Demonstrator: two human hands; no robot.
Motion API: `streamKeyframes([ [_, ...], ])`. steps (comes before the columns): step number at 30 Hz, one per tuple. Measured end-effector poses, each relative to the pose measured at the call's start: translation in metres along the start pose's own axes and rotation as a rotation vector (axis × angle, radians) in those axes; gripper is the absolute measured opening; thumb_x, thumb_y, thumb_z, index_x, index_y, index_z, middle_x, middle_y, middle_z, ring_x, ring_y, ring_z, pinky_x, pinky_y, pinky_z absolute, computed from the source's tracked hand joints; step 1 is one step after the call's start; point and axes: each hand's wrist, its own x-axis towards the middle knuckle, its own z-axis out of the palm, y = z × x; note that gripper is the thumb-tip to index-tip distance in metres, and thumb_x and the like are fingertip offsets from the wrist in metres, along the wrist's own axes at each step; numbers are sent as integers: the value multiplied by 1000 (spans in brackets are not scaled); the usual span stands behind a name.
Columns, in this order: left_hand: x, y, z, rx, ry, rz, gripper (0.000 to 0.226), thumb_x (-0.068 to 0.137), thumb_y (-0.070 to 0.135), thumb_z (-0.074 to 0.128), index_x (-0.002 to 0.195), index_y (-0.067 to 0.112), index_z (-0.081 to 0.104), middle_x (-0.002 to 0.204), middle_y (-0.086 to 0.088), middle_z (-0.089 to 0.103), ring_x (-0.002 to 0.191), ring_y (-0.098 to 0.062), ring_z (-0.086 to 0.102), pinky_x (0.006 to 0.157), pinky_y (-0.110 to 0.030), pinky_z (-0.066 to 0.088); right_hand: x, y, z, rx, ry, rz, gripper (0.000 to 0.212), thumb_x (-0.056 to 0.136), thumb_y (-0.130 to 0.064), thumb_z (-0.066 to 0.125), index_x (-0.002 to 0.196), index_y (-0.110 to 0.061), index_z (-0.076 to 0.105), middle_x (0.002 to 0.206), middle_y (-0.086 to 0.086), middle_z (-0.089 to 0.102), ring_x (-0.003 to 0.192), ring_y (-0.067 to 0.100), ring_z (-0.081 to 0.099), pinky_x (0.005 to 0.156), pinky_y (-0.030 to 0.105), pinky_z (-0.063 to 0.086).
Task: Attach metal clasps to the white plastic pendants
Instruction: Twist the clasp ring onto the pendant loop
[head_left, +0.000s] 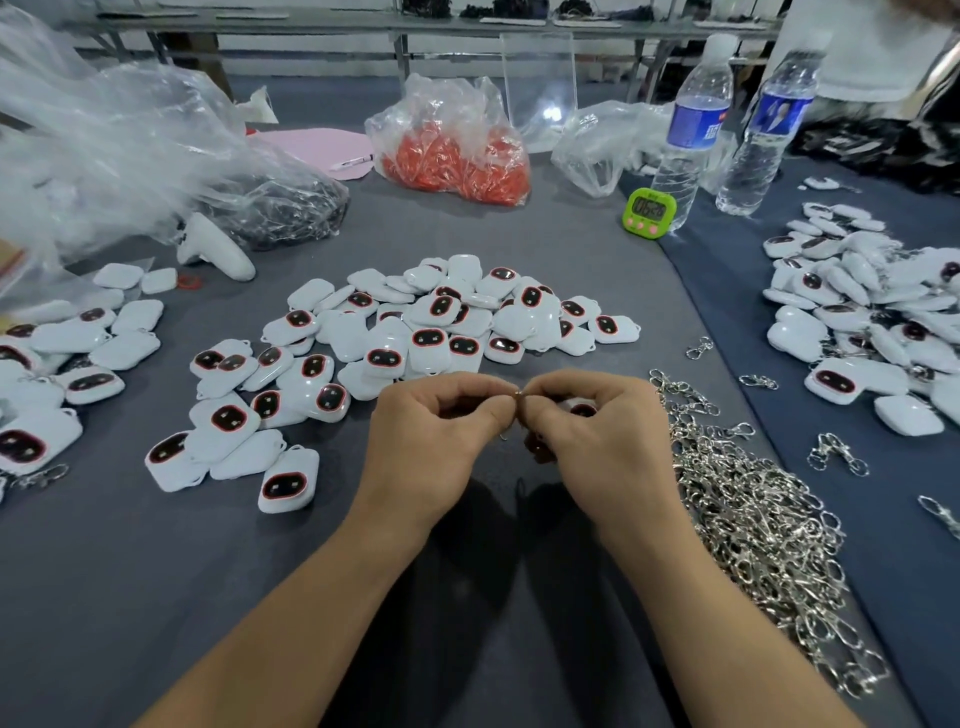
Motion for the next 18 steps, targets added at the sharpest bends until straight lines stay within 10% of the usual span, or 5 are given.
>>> streamKeyframes([
  [11, -4, 2, -8, 83, -108, 78, 14, 74, 16, 79, 78, 30, 80, 74, 8, 76, 67, -9, 71, 63, -22, 56, 0, -3, -7, 179, -165, 114, 19, 81, 4, 73, 71, -11, 78, 72, 27, 68, 56, 24, 63, 55, 35, 52],
  [18, -4, 4, -16, 112, -164, 86, 10, 70, 17, 77, 74, 26, 80, 61, 4, 71, 53, -3, 54, 52, -16, 42, 0, -1, -8, 153, -246, 86, 15, 76, 0, 71, 70, -12, 78, 63, 15, 66, 55, 23, 62, 53, 33, 51],
])
